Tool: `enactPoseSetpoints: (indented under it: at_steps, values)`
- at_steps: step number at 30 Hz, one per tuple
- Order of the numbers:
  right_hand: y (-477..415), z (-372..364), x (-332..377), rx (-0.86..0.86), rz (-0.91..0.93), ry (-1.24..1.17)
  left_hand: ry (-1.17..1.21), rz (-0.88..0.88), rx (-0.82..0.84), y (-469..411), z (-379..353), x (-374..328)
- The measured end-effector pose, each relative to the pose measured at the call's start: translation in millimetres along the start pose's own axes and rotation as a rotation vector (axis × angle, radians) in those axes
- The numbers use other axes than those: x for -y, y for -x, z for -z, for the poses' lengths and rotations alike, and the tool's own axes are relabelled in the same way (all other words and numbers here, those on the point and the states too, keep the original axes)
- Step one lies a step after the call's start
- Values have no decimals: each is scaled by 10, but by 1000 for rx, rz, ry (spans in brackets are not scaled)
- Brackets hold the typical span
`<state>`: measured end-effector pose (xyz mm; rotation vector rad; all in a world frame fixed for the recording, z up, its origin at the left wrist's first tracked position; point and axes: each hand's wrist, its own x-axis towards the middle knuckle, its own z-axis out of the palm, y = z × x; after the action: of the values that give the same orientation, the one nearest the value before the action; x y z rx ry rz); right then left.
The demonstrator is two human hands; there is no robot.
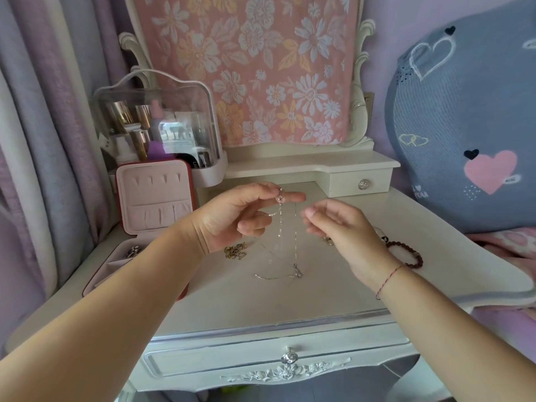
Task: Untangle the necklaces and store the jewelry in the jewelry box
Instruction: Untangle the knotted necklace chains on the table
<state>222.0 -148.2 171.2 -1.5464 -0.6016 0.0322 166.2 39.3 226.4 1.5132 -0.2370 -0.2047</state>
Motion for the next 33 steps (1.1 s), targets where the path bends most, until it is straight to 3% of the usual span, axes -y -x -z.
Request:
enactPoseSetpoints:
  at_steps: [6, 14, 22, 27, 33]
  values:
    - [60, -108, 177, 184, 14, -80, -45, 12, -73, -2, -96, 4]
    - [32, -102, 160, 100, -37, -173, -154, -4, -277, -59, -82, 29]
    - [-9, -101, 224, 15, -47, -100, -174, -70, -295, -67, -59, 38]
    - [3, -103, 257, 119, -144, -253, -149, -78, -294, -82, -59, 14]
    - [25, -102, 262, 243, -189, -164, -138, -80, -288, -74, -65, 10]
